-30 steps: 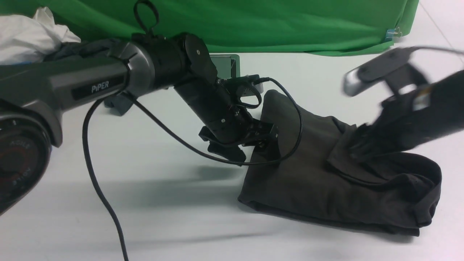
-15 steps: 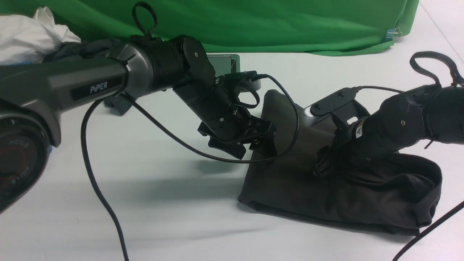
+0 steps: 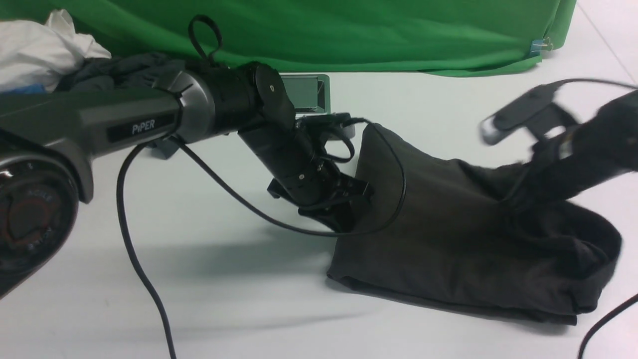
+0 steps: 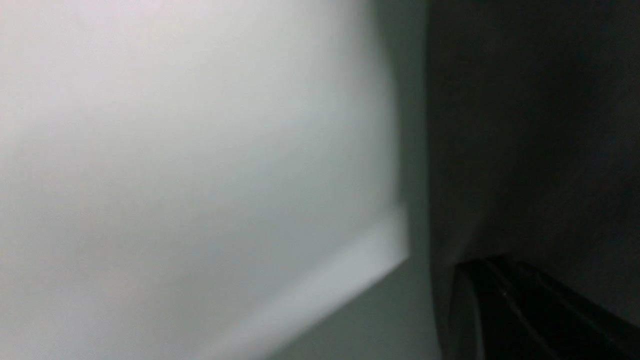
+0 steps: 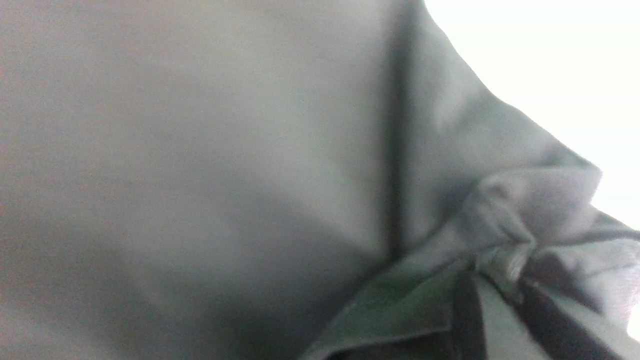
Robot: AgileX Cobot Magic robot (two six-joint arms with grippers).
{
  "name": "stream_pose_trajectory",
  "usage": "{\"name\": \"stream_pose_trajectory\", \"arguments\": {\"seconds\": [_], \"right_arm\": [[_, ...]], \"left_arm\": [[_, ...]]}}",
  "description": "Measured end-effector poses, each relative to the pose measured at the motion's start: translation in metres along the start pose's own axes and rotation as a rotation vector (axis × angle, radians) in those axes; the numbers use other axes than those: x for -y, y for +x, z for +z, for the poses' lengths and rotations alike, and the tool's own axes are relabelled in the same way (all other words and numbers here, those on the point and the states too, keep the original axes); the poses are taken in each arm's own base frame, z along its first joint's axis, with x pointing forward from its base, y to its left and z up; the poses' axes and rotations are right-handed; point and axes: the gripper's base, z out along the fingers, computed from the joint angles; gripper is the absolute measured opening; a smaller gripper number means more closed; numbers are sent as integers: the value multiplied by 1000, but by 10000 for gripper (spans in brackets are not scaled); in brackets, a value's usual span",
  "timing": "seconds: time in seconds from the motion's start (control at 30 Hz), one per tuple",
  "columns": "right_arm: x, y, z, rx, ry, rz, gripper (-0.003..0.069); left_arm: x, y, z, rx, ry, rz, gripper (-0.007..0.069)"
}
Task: Fold a long-sleeved shirt on a white desktop.
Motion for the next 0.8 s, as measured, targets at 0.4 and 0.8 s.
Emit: {"name": "stream_pose_trajectory", "arguments": {"seconds": [0.4, 0.8], "right_arm": [[46, 14, -1, -20, 91, 69, 101], [61, 1, -92, 114, 157, 304, 285]], "left_arm": [[-3, -1, 3, 13, -25, 11, 11], [-4, 2, 3, -28, -25, 24, 13]]}}
